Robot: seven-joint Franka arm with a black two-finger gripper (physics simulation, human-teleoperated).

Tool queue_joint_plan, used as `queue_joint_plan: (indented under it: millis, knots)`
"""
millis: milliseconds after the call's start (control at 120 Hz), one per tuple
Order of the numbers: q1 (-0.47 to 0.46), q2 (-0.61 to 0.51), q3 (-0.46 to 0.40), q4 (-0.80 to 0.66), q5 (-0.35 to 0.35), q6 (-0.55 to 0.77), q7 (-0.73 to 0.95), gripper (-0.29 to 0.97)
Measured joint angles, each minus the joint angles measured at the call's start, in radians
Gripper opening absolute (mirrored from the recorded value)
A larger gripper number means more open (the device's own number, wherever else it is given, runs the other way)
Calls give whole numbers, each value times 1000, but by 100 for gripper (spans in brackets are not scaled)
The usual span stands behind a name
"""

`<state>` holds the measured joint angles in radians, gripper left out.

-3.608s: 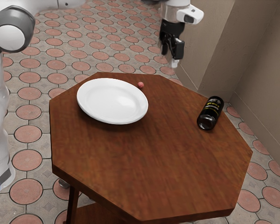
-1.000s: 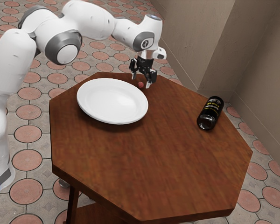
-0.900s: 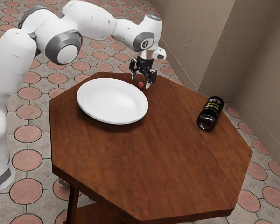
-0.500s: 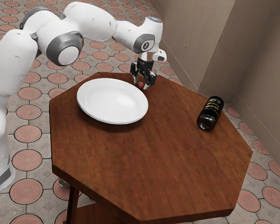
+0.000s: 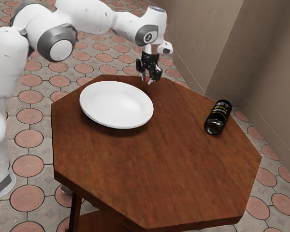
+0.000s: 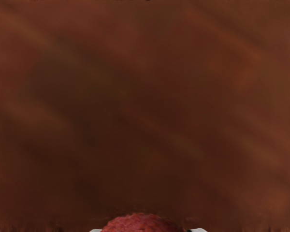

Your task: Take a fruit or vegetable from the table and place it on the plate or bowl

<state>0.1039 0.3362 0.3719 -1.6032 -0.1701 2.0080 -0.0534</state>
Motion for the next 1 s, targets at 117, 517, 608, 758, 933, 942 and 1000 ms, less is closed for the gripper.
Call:
queue_joint_plan:
  millis: [117,517,608,758,933,942,1000]
  knots:
    - [-24,-152,1,-96,29,-7,0,16]
    - [-61,-583,-6,-431,128,-134,-13,16]
    - [-61,-607,-26,-456,142,-154,-17,16]
    - [-60,-624,-39,-467,155,-180,-23,16]
    - [-59,-625,-55,-465,171,-197,-25,49]
    - [-59,-625,-56,-465,172,-198,-25,50]
    - [-58,-625,-56,-464,176,-202,-26,56]
